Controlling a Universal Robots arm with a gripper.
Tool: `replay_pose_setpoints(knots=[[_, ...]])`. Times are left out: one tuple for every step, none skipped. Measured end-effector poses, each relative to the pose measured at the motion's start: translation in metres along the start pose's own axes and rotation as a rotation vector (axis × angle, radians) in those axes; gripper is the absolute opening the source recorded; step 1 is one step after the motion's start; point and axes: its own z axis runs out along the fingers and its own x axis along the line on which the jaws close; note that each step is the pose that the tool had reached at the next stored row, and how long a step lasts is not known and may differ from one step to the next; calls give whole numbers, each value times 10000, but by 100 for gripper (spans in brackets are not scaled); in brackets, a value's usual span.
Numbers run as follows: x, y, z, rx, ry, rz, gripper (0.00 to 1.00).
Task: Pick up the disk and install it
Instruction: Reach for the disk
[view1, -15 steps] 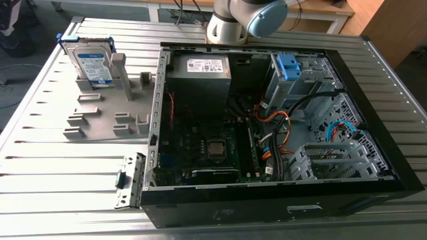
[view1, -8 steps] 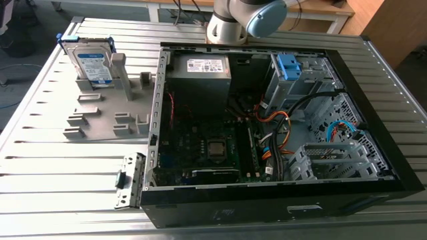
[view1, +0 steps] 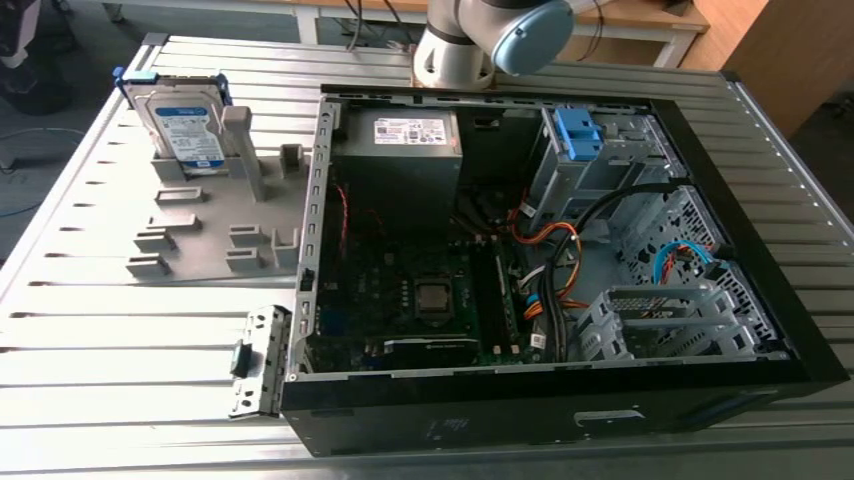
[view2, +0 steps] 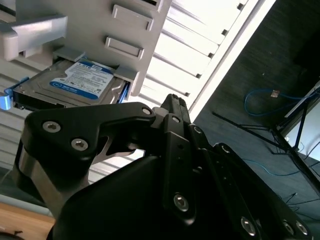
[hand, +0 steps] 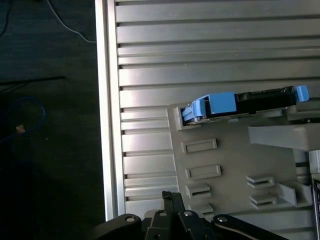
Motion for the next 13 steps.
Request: replay_pose_setpoints(knots=[[-30,5,4,4,-1,-1,11],[-62,11,7,14,-1,-1,11],[-96,16,13,36,-3,-2,11],[-129,20,18,72,-4,-3,11],[-164,24,26,115,-8,-5,11],[-196,29,33,158,-12,-6,11],[-229,33,40,203,-14,-7,11],[-261,41,49,243,-19,-9,11],[-286,57,60,276,-21,-7,11],[-310,79,73,299,-22,-8,11],[-329,101,85,312,-23,-10,11],[-346,124,95,318,-23,-11,11],[-361,148,102,320,-23,-11,11]])
